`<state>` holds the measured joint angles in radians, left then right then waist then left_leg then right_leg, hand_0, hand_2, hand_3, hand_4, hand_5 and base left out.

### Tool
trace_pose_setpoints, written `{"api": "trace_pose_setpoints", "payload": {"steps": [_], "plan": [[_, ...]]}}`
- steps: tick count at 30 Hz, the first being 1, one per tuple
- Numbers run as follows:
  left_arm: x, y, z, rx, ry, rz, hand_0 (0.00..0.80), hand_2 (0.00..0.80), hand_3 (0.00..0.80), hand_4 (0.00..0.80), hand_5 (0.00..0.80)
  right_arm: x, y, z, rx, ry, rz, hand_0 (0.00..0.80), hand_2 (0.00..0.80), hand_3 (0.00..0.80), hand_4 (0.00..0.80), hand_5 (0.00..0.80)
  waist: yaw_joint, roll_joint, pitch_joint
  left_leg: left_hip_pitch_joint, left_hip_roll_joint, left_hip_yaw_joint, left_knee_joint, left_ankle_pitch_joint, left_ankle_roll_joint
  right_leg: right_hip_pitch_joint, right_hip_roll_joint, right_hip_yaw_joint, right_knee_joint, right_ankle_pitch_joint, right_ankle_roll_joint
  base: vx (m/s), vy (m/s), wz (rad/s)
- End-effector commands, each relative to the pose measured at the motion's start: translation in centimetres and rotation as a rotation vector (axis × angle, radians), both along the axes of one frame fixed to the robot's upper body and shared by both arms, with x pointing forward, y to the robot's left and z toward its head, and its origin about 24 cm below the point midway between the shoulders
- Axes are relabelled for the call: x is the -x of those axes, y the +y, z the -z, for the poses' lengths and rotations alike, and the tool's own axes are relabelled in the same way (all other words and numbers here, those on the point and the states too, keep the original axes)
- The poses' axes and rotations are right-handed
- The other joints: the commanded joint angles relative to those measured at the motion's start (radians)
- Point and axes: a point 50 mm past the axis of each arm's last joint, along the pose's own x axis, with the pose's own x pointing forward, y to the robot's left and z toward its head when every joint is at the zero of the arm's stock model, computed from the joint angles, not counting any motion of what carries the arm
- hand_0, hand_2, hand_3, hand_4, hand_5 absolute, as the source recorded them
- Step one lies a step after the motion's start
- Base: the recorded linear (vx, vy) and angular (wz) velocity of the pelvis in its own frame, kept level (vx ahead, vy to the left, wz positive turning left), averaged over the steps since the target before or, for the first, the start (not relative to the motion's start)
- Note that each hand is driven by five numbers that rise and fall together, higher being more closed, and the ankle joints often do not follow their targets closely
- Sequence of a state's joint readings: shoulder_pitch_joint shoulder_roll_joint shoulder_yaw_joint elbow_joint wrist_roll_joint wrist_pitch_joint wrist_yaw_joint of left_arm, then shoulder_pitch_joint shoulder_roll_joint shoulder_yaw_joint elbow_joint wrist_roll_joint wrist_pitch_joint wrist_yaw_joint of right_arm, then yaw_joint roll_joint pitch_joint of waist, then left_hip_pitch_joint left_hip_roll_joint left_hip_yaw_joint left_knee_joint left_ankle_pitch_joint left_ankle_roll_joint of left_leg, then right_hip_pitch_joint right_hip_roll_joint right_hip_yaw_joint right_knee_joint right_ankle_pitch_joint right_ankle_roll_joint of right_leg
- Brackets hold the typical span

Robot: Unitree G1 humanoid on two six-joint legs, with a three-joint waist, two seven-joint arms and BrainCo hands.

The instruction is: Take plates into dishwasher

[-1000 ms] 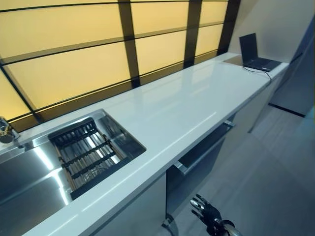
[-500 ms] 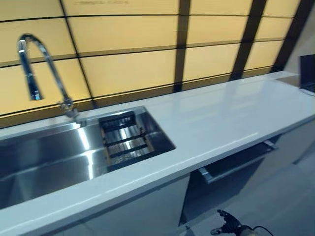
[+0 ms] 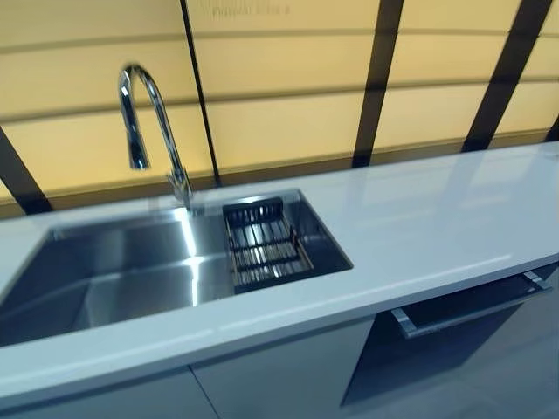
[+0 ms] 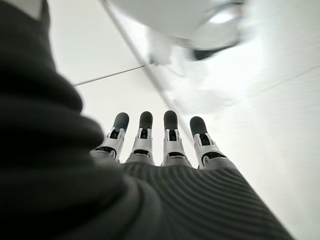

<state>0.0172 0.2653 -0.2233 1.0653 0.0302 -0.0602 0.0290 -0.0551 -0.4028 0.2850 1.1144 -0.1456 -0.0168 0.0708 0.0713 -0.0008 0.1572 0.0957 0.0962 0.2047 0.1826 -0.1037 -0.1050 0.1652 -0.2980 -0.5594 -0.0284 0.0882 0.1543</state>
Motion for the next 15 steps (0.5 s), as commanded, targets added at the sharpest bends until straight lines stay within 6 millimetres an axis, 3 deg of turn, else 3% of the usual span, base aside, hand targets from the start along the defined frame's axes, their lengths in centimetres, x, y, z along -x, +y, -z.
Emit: {"api": "trace_pose_setpoints", "payload": {"steps": [1, 2, 3, 4, 5, 6, 8, 11, 13, 14, 15], "plan": [[-3.0, 1.6, -1.6, -0.09, -0.058, 0.137, 0.0, 0.0, 0.0, 0.0, 0.0, -3.9, 0.2, -1.5, 0.002, -0.151, 0.005, 0.0, 0.0, 0.0, 0.0, 0.0, 0.017, -0.015, 0.026, 0.153, -0.019, -0.032, -0.152, -0.07, 0.041, -0.191, 0.057, 0.016, 0.029, 0.119, 0.044, -0.321, 0.283, 0.67], [-3.1, 2.0, -1.7, -0.105, -0.046, 0.152, 0.0, 0.0, 0.0, 0.0, 0.0, -4.2, 0.3, -1.7, -0.01, -0.163, 0.009, 0.0, 0.0, 0.0, 0.0, 0.0, 0.013, -0.023, 0.03, 0.146, -0.037, -0.042, -0.151, -0.077, 0.048, -0.202, 0.05, 0.036, 0.014, 0.156, 0.057, -0.333, 0.258, 0.41], [-3.0, 2.4, -1.7, -0.124, -0.027, 0.168, 0.0, 0.0, 0.0, 0.0, 0.0, -4.4, 0.6, -1.8, -0.028, -0.164, -0.008, 0.0, 0.0, 0.0, 0.0, 0.0, 0.004, -0.029, 0.034, 0.136, -0.053, -0.069, -0.146, -0.082, 0.057, -0.22, 0.047, 0.091, 0.009, 0.182, 0.061, -0.389, 0.24, 0.21], [-3.0, 2.8, -1.7, -0.148, -0.014, 0.186, 0.0, 0.0, 0.0, 0.0, 0.0, -4.4, 0.7, -1.8, -0.031, -0.167, -0.019, 0.0, 0.0, 0.0, 0.0, 0.0, -0.026, -0.038, 0.037, 0.107, -0.069, -0.121, -0.157, -0.05, 0.076, -0.251, 0.048, 0.203, 0.002, 0.172, 0.037, -0.352, 0.21, 0.37], [-2.6, 3.4, -1.6, -0.171, 0.026, 0.21, 0.0, 0.0, 0.0, 0.0, 0.0, -4.0, 0.7, -1.7, -0.029, -0.165, 0.001, 0.0, 0.0, 0.0, 0.0, 0.0, -0.057, -0.03, 0.03, 0.079, -0.071, -0.185, -0.177, -0.027, 0.099, -0.261, 0.071, 0.35, 0.01, 0.141, 0.022, -0.28, 0.144, 0.78], [-2.3, 3.8, -1.5, -0.188, 0.056, 0.226, 0.0, 0.0, 0.0, 0.0, 0.0, -3.8, 0.6, -1.5, -0.03, -0.157, 0.017, 0.0, 0.0, 0.0, 0.0, 0.0, -0.071, -0.027, 0.024, 0.064, -0.074, -0.213, -0.189, -0.014, 0.11, -0.261, 0.086, 0.417, 0.027, 0.125, 0.016, -0.176, 0.119, 1.05], [-1.6, 4.7, -1.4, -0.219, 0.109, 0.245, 0.0, 0.0, 0.0, 0.0, 0.0, -3.2, 0.6, -1.2, -0.033, -0.137, 0.033, 0.0, 0.0, 0.0, 0.0, 0.0, -0.085, -0.031, 0.009, 0.038, -0.085, -0.239, -0.199, 0.004, 0.125, -0.258, 0.104, 0.488, 0.066, 0.105, 0.009, -0.14, 0.081, 1.07], [-0.5, 6.1, -1.3, -0.228, 0.17, 0.165, 0.0, 0.0, 0.0, 0.0, 0.0, -1.6, 1.0, -0.3, -0.054, -0.079, 0.052, 0.0, 0.0, 0.0, 0.0, 0.0, -0.092, -0.039, -0.014, 0.019, -0.095, -0.252, -0.216, 0.026, 0.148, -0.235, 0.15, 0.537, 0.14, 0.051, -0.002, -0.123, 0.006, 0.82], [-0.2, 6.3, -1.3, -0.206, 0.173, 0.106, 0.0, 0.0, 0.0, 0.0, 0.0, -0.8, 1.4, 0.2, -0.076, -0.05, 0.077, 0.0, 0.0, 0.0, 0.0, 0.0, -0.08, -0.045, -0.022, 0.017, -0.097, -0.244, -0.224, 0.034, 0.15, -0.194, 0.171, 0.513, 0.114, 0.001, -0.012, -0.12, -0.117, 0.31], [0.1, 6.2, -1.1, -0.172, 0.167, 0.069, 0.0, 0.0, 0.0, 0.0, 0.0, -0.1, 1.9, 0.7, -0.104, -0.014, 0.097, 0.0, 0.0, 0.0, 0.0, 0.0, -0.058, -0.06, -0.034, 0.009, -0.105, -0.22, -0.221, 0.033, 0.144, -0.144, 0.175, 0.465, 0.039, -0.01, -0.017, -0.131, -0.135, -0.03], [0.2, 6.1, -1.1, -0.162, 0.163, 0.062, 0.0, 0.0, 0.0, 0.0, 0.0, 0.0, 2.0, 0.8, -0.11, -0.007, 0.098, 0.0, 0.0, 0.0, 0.0, 0.0, -0.055, -0.061, -0.035, 0.008, -0.106, -0.216, -0.22, 0.032, 0.143, -0.139, 0.175, 0.458, 0.03, -0.009, -0.017, -0.156, -0.151, -0.11]]}}
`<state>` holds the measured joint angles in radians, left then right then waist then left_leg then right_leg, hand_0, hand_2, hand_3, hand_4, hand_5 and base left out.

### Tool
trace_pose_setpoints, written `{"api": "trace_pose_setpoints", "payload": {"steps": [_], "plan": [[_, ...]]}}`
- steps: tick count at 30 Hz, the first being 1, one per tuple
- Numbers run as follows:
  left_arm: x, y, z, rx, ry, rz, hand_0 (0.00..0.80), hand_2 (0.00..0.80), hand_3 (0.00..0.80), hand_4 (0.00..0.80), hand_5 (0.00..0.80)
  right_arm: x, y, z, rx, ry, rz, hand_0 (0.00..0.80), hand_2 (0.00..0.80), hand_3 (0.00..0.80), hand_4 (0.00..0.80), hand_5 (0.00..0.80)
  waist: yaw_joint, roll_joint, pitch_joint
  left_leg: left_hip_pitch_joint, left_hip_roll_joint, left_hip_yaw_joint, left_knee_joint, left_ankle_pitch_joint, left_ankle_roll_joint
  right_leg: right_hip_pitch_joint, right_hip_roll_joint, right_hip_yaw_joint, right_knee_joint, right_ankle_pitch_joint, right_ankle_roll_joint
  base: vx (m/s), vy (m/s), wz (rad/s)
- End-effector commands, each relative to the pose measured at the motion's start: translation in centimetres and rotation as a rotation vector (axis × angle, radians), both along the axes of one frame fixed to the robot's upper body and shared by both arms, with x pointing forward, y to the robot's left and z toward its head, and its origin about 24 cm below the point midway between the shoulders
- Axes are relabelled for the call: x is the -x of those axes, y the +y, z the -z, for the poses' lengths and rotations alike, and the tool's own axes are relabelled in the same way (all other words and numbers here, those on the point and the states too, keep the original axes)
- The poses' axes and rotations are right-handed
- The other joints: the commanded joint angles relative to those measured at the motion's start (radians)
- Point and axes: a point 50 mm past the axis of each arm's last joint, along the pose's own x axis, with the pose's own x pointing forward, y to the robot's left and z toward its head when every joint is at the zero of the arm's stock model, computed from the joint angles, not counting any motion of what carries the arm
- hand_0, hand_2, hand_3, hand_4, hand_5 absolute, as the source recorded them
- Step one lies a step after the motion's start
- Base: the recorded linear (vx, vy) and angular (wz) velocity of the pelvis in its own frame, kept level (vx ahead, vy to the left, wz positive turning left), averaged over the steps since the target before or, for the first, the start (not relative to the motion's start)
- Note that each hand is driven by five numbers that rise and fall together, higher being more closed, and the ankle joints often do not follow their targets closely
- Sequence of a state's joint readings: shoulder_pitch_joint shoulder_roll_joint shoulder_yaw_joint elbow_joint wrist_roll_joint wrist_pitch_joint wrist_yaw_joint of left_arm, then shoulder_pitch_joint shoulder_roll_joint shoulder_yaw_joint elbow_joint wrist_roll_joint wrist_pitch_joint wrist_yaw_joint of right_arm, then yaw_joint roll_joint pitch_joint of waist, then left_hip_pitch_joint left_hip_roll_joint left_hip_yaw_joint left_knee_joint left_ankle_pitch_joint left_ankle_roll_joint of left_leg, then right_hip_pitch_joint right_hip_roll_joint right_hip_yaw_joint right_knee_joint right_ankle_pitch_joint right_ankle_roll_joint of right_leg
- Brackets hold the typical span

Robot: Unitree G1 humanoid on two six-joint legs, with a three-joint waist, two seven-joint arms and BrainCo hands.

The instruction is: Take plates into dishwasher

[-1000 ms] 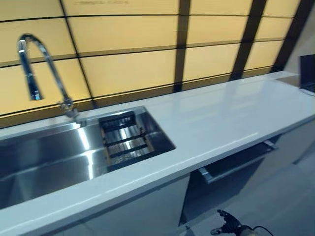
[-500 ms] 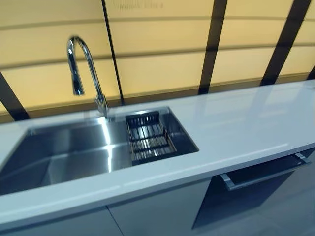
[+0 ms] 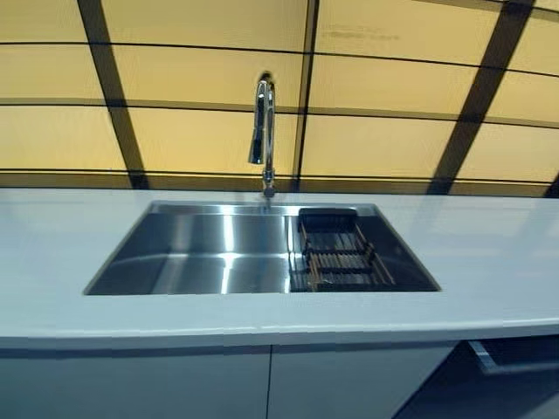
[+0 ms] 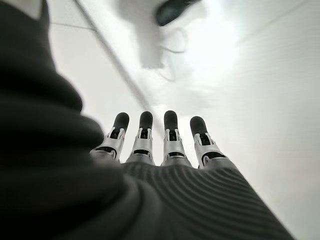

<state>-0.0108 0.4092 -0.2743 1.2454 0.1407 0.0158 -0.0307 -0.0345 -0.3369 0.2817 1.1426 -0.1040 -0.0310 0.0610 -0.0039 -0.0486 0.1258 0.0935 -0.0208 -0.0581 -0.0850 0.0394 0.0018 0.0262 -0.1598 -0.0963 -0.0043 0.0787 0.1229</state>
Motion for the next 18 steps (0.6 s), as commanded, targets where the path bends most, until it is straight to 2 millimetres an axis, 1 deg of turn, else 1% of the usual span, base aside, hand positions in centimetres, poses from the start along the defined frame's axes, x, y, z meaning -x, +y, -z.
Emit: {"api": "trace_pose_setpoints", "payload": {"steps": [1, 3, 4, 8, 14, 18], "plan": [[-3.2, -0.6, -0.6, 0.064, -0.126, -0.045, 0.0, 0.0, 0.0, 0.0, 0.0, -1.0, 0.0, -0.2, -0.043, -0.012, 0.049, 0.0, 0.0, 0.0, 0.0, 0.0, 0.026, -0.014, -0.005, 0.014, 0.012, 0.06, 0.041, -0.109, 0.031, 0.011, 0.043, -0.018, -0.023, 0.005, 0.013, -0.108, -0.118, -0.15], [-3.1, -1.3, -0.4, 0.106, -0.159, -0.112, 0.0, 0.0, 0.0, 0.0, 0.0, -0.6, 0.3, 0.0, -0.06, 0.021, 0.054, 0.0, 0.0, 0.0, 0.0, 0.0, 0.023, -0.009, -0.005, 0.026, 0.017, 0.073, 0.023, -0.099, 0.019, 0.031, 0.062, -0.011, -0.057, 0.007, 0.004, -0.111, -0.136, -0.22], [-3.0, -2.2, -0.1, 0.147, -0.174, -0.143, 0.0, 0.0, 0.0, 0.0, 0.0, -0.2, 0.4, 0.2, -0.067, 0.052, 0.056, 0.0, 0.0, 0.0, 0.0, 0.0, 0.02, -0.003, -0.01, 0.034, 0.023, 0.079, 0.012, -0.086, 0.006, 0.049, 0.08, -0.007, -0.074, -0.002, -0.011, -0.092, -0.123, -0.18], [-2.6, -3.7, 0.5, 0.182, -0.159, -0.09, 0.0, 0.0, 0.0, 0.0, 0.0, 0.5, 0.7, 0.6, -0.076, 0.073, 0.077, 0.0, 0.0, 0.0, 0.0, 0.0, 0.019, 0.002, -0.017, 0.033, 0.029, 0.084, 0.001, -0.064, -0.009, 0.067, 0.103, -0.011, -0.083, -0.018, -0.028, -0.065, -0.09, -0.06], [-3.6, -5.0, 0.4, 0.231, -0.164, -0.042, 0.0, 0.0, 0.0, 0.0, 0.0, 1.2, 0.1, 0.7, -0.054, 0.091, 0.107, 0.0, 0.0, 0.0, 0.0, 0.0, 0.017, 0.015, -0.02, 0.016, 0.04, 0.092, 0.0, -0.041, -0.026, 0.083, 0.115, -0.038, -0.083, -0.042, -0.045, -0.083, -0.054, -0.01], [-3.8, -5.2, 0.5, 0.201, -0.151, -0.016, 0.0, 0.0, 0.0, 0.0, 0.0, 1.2, 0.1, 0.7, -0.049, 0.084, 0.132, 0.0, 0.0, 0.0, 0.0, 0.0, 0.017, 0.019, -0.02, 0.015, 0.044, 0.099, -0.002, -0.037, -0.031, 0.09, 0.113, -0.052, -0.083, -0.048, -0.045, -0.045, -0.009, 0.03]]}}
